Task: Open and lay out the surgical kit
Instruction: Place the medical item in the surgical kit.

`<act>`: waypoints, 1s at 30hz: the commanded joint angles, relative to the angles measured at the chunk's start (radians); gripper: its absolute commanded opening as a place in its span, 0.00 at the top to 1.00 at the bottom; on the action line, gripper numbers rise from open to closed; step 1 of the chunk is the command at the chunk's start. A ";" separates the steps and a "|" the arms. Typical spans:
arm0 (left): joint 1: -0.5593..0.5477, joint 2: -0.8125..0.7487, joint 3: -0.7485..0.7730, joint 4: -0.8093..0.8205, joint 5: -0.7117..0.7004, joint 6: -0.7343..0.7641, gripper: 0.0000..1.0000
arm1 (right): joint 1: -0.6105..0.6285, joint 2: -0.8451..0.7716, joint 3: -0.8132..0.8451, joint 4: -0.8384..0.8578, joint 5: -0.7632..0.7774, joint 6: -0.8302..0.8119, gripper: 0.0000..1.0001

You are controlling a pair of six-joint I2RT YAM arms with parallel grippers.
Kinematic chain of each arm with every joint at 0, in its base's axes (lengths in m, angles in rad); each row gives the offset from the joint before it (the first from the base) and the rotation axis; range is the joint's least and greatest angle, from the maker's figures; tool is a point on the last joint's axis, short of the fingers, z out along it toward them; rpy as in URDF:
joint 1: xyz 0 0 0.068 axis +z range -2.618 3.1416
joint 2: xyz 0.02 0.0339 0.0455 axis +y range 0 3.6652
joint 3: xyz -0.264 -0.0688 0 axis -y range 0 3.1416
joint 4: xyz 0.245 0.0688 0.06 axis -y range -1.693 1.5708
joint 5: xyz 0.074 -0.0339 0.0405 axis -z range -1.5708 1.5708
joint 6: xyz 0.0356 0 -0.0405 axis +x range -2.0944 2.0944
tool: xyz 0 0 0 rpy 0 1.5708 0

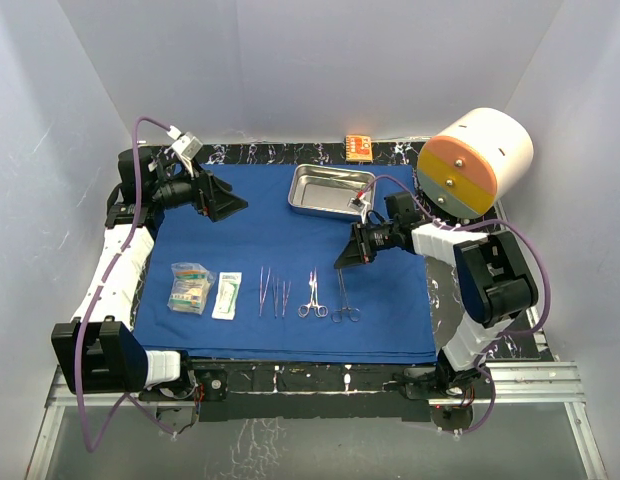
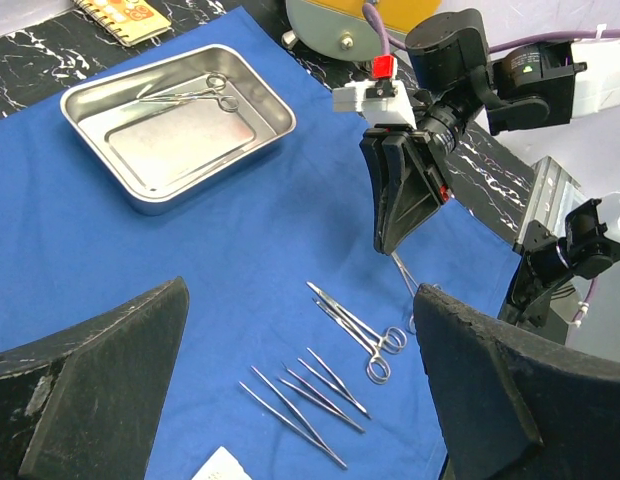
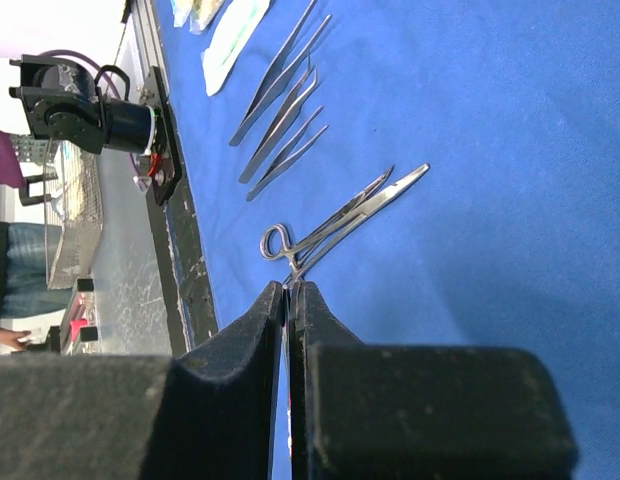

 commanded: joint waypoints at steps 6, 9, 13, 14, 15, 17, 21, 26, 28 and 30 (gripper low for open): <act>0.003 -0.019 -0.007 0.039 0.044 -0.011 0.07 | -0.014 0.027 0.003 0.143 -0.034 0.088 1.00; 0.005 -0.020 -0.009 0.044 0.046 -0.014 0.07 | -0.029 0.028 0.006 0.153 -0.035 0.098 1.00; 0.003 -0.018 -0.006 0.043 0.049 -0.017 0.06 | -0.044 0.067 0.007 0.155 -0.038 0.097 1.00; 0.004 -0.018 -0.006 0.045 0.050 -0.017 0.07 | -0.048 0.068 0.005 0.158 -0.038 0.097 1.00; 0.004 -0.018 -0.007 0.046 0.050 -0.017 0.07 | -0.052 0.070 0.002 0.164 -0.038 0.099 1.00; 0.003 -0.018 -0.009 0.046 0.051 -0.019 0.07 | -0.057 0.071 -0.006 0.180 -0.036 0.108 1.00; 0.005 -0.018 -0.011 0.048 0.051 -0.018 0.06 | -0.062 0.077 -0.019 0.215 -0.035 0.125 1.00; 0.003 -0.017 -0.013 0.057 0.053 -0.027 0.06 | -0.068 0.076 -0.046 0.275 -0.025 0.159 1.00; 0.004 -0.017 -0.014 0.059 0.054 -0.030 0.06 | -0.070 0.076 -0.059 0.310 -0.017 0.180 1.00; 0.003 -0.016 -0.014 0.058 0.053 -0.029 0.06 | -0.069 0.082 -0.064 0.330 -0.017 0.196 1.00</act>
